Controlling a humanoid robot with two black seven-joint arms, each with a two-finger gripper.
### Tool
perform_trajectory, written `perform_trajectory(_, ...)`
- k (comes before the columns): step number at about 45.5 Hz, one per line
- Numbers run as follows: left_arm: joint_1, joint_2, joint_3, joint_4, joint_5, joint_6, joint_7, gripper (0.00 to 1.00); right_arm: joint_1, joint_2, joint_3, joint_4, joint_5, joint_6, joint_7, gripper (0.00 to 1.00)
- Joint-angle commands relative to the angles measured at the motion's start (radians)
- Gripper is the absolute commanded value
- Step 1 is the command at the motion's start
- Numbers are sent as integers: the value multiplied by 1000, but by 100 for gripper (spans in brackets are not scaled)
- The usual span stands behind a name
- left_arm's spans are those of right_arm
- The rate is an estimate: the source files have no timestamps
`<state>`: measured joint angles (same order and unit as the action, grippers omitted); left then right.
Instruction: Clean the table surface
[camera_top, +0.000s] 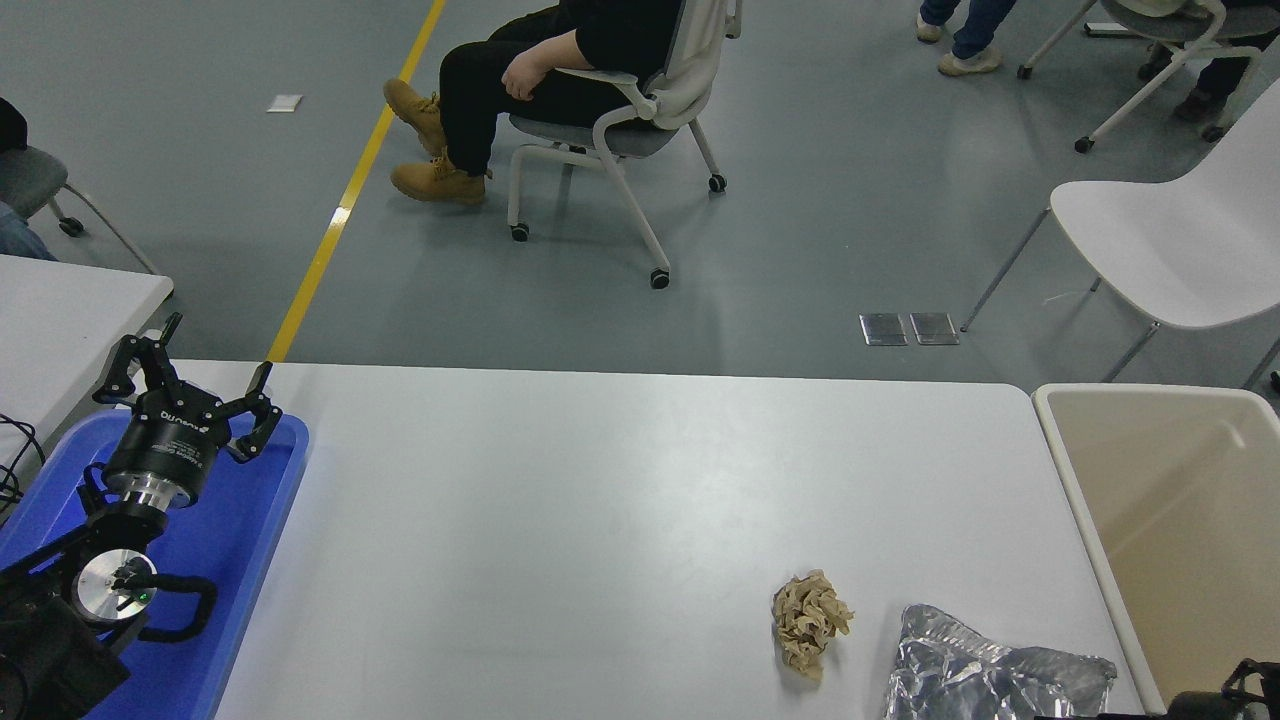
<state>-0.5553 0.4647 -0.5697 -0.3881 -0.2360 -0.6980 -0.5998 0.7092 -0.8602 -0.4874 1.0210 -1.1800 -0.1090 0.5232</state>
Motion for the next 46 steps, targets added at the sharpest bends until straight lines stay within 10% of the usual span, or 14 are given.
perform_trajectory(1,0,0,-1,0,0,0,0,100,-7,20,-8,-21,0,-5,20,0)
perform_trajectory(46,0,0,-1,0,0,0,0,100,237,-82,32,-16,83,-1,204,0)
